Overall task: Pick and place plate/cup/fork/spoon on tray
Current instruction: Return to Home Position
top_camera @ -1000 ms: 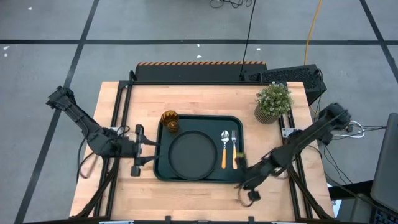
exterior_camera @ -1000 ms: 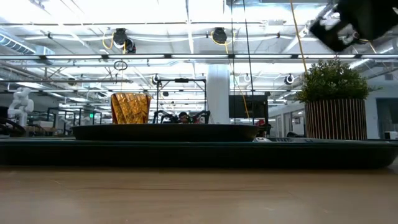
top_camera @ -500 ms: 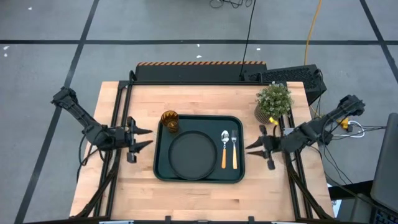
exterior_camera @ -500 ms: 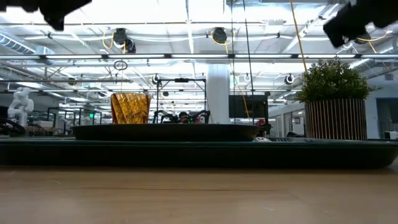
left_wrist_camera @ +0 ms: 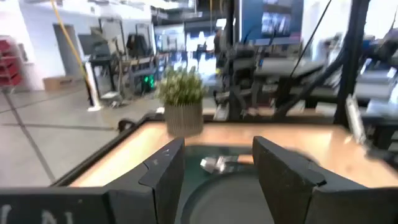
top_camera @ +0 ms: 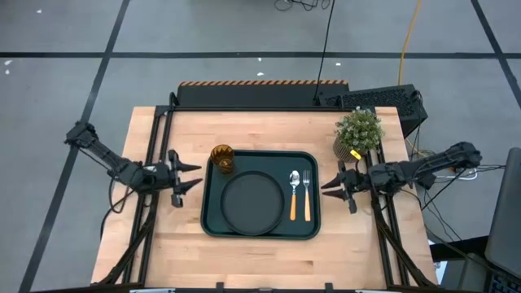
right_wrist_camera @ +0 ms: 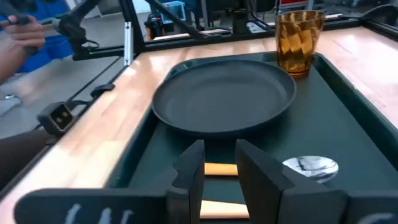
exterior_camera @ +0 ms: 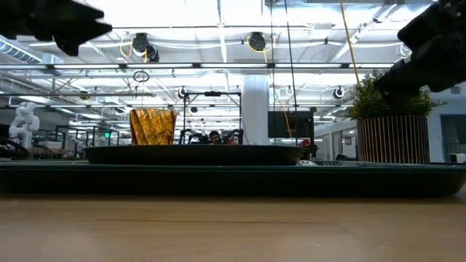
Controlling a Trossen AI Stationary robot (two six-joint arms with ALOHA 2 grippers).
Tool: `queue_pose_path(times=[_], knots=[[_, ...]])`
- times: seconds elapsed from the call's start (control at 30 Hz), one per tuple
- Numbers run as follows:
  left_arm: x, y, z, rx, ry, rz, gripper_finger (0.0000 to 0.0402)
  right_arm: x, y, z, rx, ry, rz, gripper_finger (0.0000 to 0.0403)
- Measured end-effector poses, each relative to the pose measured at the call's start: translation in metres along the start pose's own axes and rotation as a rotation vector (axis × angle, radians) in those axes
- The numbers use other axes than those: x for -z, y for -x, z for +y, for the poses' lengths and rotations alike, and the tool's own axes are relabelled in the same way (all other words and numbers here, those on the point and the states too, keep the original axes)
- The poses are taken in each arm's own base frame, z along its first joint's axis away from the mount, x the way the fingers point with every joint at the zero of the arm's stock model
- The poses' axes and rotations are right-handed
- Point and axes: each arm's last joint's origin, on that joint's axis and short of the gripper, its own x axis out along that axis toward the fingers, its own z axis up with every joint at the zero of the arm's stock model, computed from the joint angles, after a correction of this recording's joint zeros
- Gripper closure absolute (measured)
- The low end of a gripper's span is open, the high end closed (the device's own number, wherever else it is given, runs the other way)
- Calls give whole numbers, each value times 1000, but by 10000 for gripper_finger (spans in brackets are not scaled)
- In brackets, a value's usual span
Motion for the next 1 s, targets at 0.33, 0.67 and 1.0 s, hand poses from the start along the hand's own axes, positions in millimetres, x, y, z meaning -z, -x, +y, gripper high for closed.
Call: queue_pose_path(times=[0.33,0.67,1.0], knots=[[13,-9,11,17,46,97,209,-4,-2,-11,-30,12,-142,316],[15,-15,22,-11,60,113,209,-2,-2,-17,-37,16,-113,316],[50,-14,32,-70,83,64,222,0,-2,-20,-6,13,-90,316]])
